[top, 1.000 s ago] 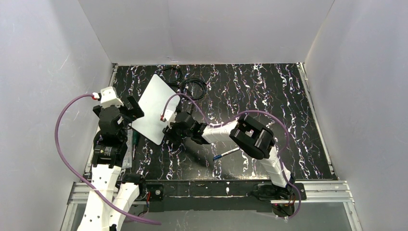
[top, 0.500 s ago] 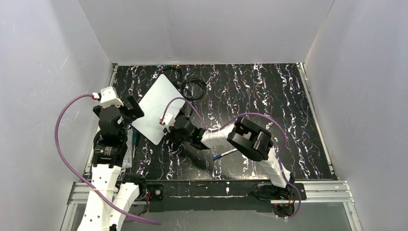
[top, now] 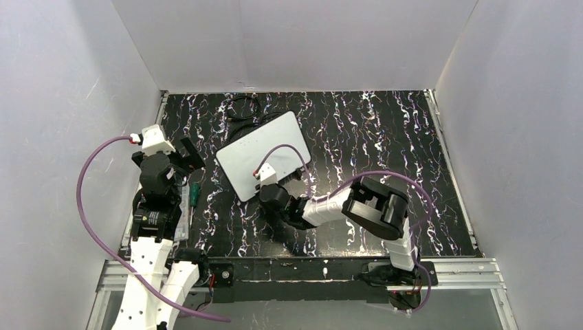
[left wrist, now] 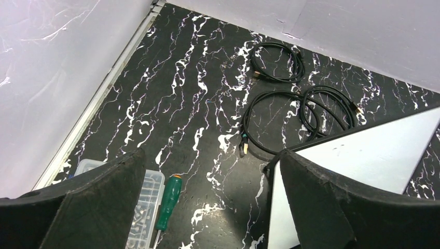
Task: Write a sentence on the whiteboard
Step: Put down the whiteboard stand at the center of the board, then pick up the whiteboard marker from the center of the board.
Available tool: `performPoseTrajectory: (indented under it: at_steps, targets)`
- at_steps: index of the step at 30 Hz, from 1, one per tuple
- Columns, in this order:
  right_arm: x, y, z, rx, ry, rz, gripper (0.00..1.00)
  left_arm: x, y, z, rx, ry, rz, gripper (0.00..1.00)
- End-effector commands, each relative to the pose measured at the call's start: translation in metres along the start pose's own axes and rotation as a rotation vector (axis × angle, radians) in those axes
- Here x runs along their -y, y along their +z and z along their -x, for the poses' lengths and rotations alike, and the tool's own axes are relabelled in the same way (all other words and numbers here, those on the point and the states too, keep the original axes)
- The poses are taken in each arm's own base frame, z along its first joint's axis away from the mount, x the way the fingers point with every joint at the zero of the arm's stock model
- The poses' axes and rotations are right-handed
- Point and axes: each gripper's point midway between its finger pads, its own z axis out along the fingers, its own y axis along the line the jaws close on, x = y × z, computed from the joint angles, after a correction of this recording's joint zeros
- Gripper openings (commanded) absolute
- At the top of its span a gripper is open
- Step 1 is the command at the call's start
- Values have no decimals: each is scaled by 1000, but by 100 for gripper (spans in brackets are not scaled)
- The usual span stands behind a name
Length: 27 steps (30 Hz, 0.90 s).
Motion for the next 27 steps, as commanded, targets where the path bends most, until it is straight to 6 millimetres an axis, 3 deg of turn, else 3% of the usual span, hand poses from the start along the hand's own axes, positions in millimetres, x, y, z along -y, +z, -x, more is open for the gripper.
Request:
performPoseTrajectory:
  at_steps: [1,8,11,13,15,18,22,24,27]
  targets:
    - [39,-18,-16,-37,96,-212,1,4,0,-1,3,-19,-23,99]
    - [35,-24,-18,-55,96,-185,2,11,0,-5,-9,-22,-61,99]
    - [30,-32,-11,-43,96,-156,38,16,-1,-8,-17,-11,-91,99]
    - [25,-42,-3,-23,86,-132,56,21,-2,-10,-19,10,-123,99]
    - [20,-59,11,8,82,-115,68,31,-3,-12,-18,44,-177,99]
    - [20,-84,22,25,90,-105,77,44,-5,-15,-25,73,-234,99]
    - [44,-115,29,21,101,-165,87,73,-21,-10,7,69,-375,99]
    - [63,-131,37,32,96,-224,96,99,-33,-13,34,66,-507,99]
    - [95,-145,48,15,120,-262,99,148,-59,-31,-8,84,-767,97]
